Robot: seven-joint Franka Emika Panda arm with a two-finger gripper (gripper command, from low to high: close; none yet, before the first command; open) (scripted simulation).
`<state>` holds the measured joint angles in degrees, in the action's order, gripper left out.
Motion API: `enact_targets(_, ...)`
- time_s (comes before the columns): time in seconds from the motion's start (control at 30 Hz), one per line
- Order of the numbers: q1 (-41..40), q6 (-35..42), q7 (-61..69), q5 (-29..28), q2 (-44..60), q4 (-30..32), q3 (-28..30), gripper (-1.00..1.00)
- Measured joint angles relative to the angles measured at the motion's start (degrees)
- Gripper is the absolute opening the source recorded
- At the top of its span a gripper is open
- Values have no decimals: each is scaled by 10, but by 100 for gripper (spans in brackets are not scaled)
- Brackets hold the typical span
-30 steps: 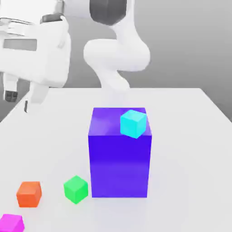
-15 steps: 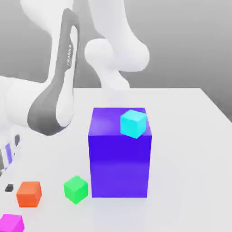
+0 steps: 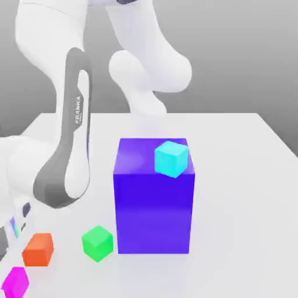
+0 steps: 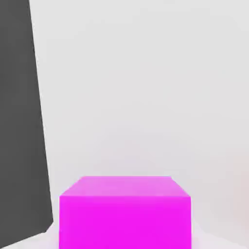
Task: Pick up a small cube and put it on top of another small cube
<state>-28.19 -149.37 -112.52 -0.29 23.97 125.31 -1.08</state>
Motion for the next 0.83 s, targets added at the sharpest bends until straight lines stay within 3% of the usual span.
enact_targets(0.5, 28, -31, 222, 20, -272, 303, -67, -100)
enact_targets(0.73, 30, -140, 207, -24, -183, 324, -57, -100)
enact_targets(0.77, 32, -153, 204, -29, -170, 323, -54, 100)
enact_targets(0.83, 32, -153, 204, -29, -170, 323, -54, 100)
